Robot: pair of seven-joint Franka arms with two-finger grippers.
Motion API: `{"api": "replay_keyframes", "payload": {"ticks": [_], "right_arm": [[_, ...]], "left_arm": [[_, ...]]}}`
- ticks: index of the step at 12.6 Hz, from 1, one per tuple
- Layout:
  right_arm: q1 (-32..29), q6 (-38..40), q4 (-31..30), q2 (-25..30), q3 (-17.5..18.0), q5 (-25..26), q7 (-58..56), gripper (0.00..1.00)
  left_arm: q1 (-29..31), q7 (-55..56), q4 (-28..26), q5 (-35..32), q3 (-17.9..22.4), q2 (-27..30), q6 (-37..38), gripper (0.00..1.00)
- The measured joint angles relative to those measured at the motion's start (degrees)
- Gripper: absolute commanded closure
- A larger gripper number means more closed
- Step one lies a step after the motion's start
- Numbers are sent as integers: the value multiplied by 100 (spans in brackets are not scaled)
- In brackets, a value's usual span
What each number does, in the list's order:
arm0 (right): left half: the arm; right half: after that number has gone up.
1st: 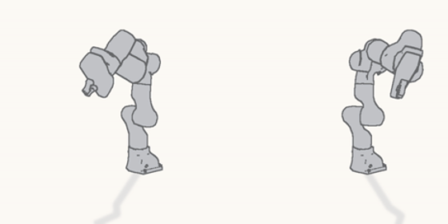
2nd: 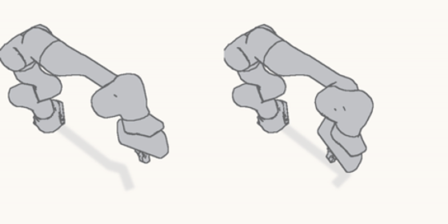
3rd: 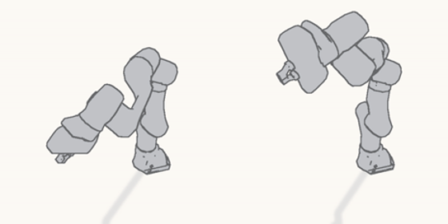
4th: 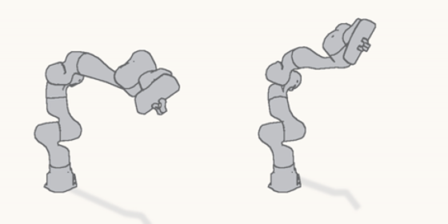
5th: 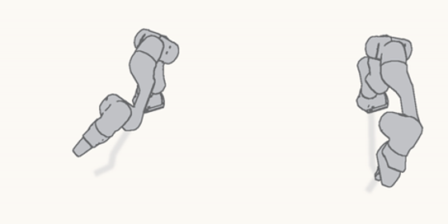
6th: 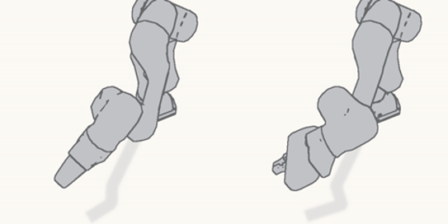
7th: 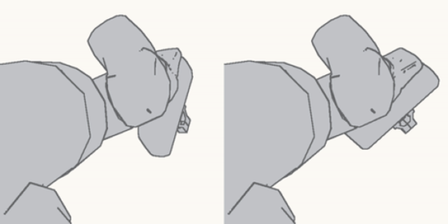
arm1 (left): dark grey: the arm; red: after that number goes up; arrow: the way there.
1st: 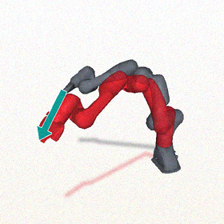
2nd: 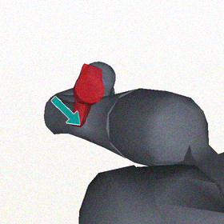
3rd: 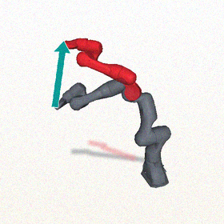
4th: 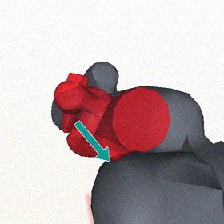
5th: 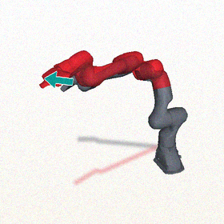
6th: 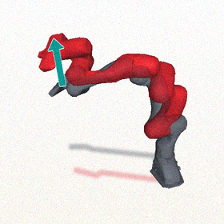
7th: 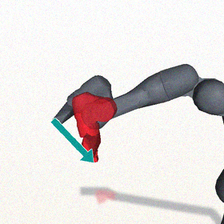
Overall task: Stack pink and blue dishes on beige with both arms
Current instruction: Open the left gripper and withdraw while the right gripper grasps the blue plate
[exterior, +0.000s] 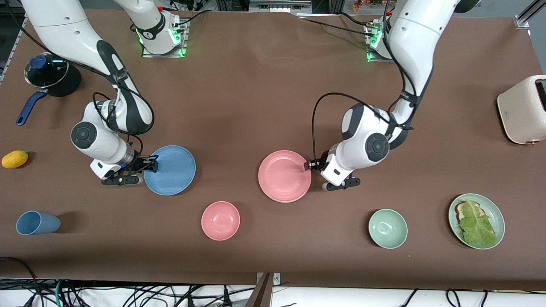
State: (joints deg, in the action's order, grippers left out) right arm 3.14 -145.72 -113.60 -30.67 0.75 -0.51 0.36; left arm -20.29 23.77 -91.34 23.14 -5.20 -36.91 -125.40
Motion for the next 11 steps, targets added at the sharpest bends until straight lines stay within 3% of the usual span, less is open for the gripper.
{"api": "replay_keyframes", "payload": {"ticks": [3, 8, 11], "right_arm": [[0, -4, 0, 0, 0, 0, 0, 100], [0, 54, 40, 108, 25, -10, -8, 100], [4, 1176, 786, 186, 99, -8, -17, 100]], "left_arm": [[340, 0, 426, 0, 107, 554, 1582, 1], [704, -343, 1323, -369, 584, 886, 3679, 1], [1088, -1198, 1511, -925, 601, 999, 4186, 0]]}}
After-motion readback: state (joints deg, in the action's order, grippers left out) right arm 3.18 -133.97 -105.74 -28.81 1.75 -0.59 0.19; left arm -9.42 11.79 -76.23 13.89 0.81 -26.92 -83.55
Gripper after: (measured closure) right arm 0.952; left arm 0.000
